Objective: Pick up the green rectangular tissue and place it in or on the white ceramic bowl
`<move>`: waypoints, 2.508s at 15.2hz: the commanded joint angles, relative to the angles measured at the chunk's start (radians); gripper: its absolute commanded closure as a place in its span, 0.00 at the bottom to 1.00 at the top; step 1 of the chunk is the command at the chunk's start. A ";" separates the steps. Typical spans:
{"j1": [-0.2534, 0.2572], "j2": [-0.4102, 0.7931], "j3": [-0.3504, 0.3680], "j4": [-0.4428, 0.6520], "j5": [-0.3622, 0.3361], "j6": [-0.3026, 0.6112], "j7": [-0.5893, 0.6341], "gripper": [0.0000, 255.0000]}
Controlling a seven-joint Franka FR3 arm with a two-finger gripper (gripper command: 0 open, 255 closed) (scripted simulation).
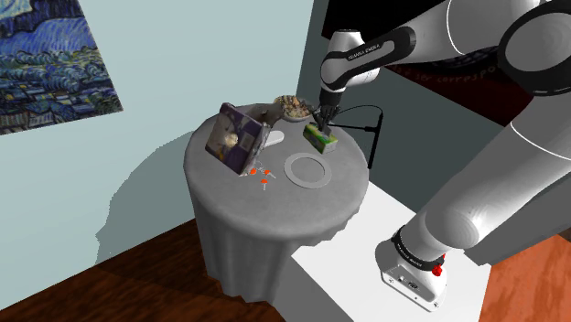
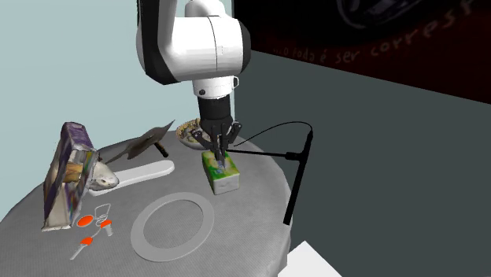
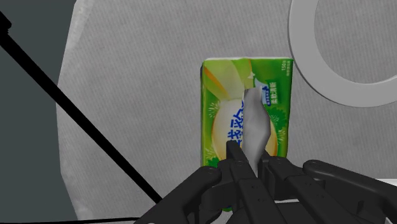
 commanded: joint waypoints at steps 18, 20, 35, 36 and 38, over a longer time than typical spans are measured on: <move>0.001 -0.085 0.003 0.090 -0.014 -0.175 0.009 1.00; 0.001 -0.095 0.004 0.107 -0.015 -0.202 0.010 1.00; 0.004 -0.099 0.007 0.296 -0.013 -0.394 0.008 1.00; 0.004 -0.059 0.005 0.345 -0.006 -0.404 0.004 1.00; 0.003 0.022 0.002 0.450 0.008 -0.429 -0.005 1.00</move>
